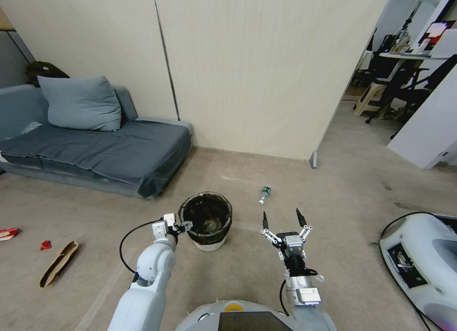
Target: Pick up the trash bin, then pick up the garbage from the floor and place it into the trash bin.
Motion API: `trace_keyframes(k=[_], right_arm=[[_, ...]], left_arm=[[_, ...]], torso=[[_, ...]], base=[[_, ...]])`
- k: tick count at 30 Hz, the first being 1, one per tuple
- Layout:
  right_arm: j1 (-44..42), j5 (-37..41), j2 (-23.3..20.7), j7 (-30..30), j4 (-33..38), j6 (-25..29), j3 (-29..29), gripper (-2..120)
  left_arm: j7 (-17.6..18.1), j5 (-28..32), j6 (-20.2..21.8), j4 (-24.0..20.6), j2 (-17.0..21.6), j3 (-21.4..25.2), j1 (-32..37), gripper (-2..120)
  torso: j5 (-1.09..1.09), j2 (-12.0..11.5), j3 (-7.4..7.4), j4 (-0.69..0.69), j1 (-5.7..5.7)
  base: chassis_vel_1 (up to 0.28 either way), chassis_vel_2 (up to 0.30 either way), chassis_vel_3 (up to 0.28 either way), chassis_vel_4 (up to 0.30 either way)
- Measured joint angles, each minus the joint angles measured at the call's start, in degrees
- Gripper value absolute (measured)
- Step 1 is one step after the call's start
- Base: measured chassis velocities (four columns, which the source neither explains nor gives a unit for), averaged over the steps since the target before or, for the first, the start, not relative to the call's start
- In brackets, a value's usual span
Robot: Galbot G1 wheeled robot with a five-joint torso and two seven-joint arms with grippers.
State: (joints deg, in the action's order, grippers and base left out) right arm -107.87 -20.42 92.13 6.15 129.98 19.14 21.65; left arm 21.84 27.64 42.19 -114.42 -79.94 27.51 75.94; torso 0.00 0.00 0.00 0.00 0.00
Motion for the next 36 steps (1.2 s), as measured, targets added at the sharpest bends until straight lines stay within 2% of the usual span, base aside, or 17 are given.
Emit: trace_keyframes(k=[10, 12, 14, 15, 16, 19, 21, 23, 25, 28, 30, 31, 33, 35, 36], right_arm=[[0.03, -0.43, 0.0, -0.19, -0.32, 0.2, -0.23, 100], [0.16, -1.12, 0.0, -0.57, -0.76, 0.43, -0.76, 100], [0.17, -1.22, 0.0, -0.63, -0.83, 0.46, -0.83, 100], [0.2, -1.36, 0.0, -0.69, -0.88, 0.51, -0.91, 100], [0.2, -1.36, 0.0, -0.69, -0.88, 0.51, -0.91, 100], [0.22, -1.43, 0.0, -0.75, -0.97, 0.54, -0.95, 100], [0.22, -1.45, 0.0, -0.76, -0.98, 0.55, -0.96, 100], [0.25, -1.52, 0.0, -0.8, -1.07, 0.58, -1.0, 100], [0.28, -1.56, 0.0, -0.82, -1.17, 0.62, -1.02, 100], [0.35, -1.68, 0.0, -0.89, -1.46, 0.74, -1.11, 100], [0.35, -1.69, 0.0, -0.89, -1.48, 0.74, -1.11, 100], [0.36, -1.7, 0.0, -0.89, -1.48, 0.75, -1.12, 100], [0.35, -1.71, 0.0, -0.89, -1.48, 0.75, -1.12, 100], [0.35, -1.76, 0.0, -0.81, -1.48, 0.74, -1.18, 100], [0.35, -1.76, 0.0, -0.81, -1.48, 0.74, -1.18, 100]], left_arm=[[-0.94, 0.79, -0.04, 3.28, -0.28, -0.5, -2.3, 97], [-0.98, 0.76, -0.05, 4.06, -0.51, -0.68, -2.6, 89], [-0.99, 0.74, -0.05, 4.33, -0.55, -0.72, -2.71, 86], [-0.99, 0.74, -0.05, 4.91, -0.64, -0.77, -2.94, 79], [-0.99, 0.74, -0.05, 4.91, -0.64, -0.77, -2.94, 79], [-0.99, 0.73, -0.06, 5.98, -0.88, -0.93, -3.25, 65], [-0.97, 0.73, -0.06, 6.1, -0.97, -0.97, -3.24, 61], [-0.82, 0.81, -0.08, 6.26, -1.32, -1.25, -2.89, 49], [-0.69, 0.87, -0.09, 6.27, -1.35, -1.37, -2.8, 46], [-0.37, 0.87, -0.17, 6.65, -1.36, -1.42, -2.7, 30], [-0.3, 0.87, -0.18, 6.7, -1.36, -1.42, -2.7, 28], [-0.14, 0.87, -0.21, 6.87, -1.35, -1.41, -2.69, 21], [-0.07, 0.86, -0.22, 6.95, -1.35, -1.4, -2.68, 17], [-0.04, 0.77, -0.25, 7.15, -1.4, -1.35, -2.53, 6], [-0.04, 0.77, -0.25, 7.15, -1.4, -1.35, -2.53, 6]], torso=[[0.0, 0.0, 0.0, -0.01, 0.0], [0.0, 0.0, 0.0, 0.0, 0.0], [0.0, 0.0, 0.0, 0.0, 0.0], [0.0, 0.0, 0.0, 0.0, 0.0], [0.0, 0.0, 0.0, 0.0, 0.0], [0.0, 0.0, 0.0, 0.0, 0.0], [0.0, 0.0, 0.0, 0.0, 0.0], [0.0, 0.0, 0.0, 0.01, 0.0], [0.01, 0.0, 0.0, 0.0, 0.0], [0.02, 0.0, -0.01, 0.01, 0.0], [0.02, 0.01, 0.0, 0.0, 0.0], [0.03, 0.01, -0.01, 0.01, 0.0], [0.03, 0.01, -0.01, 0.01, 0.0], [0.03, 0.01, -0.01, 0.01, 0.0], [0.03, 0.01, -0.01, 0.01, 0.0]], base=[[0.0, 0.0, 0.0, 0.0], [0.0, 0.0, 0.0, 0.0], [0.0, 0.0, 0.0, 0.0], [0.0, 0.0, 0.0, 0.0], [0.0, 0.0, 0.0, 0.0], [0.0, 0.0, 0.0, 0.0], [0.0, 0.0, 0.0, 0.0], [0.0, 0.0, 0.0, 0.0], [0.0, 0.0, 0.0, 0.0], [0.0, 0.0, 0.0, 0.0], [0.0, 0.0, 0.0, 0.0], [0.0, 0.0, 0.0, 0.0], [0.0, 0.0, 0.0, 0.0], [0.0, 0.0, 0.0, 0.0], [0.0, 0.0, 0.0, 0.0]])
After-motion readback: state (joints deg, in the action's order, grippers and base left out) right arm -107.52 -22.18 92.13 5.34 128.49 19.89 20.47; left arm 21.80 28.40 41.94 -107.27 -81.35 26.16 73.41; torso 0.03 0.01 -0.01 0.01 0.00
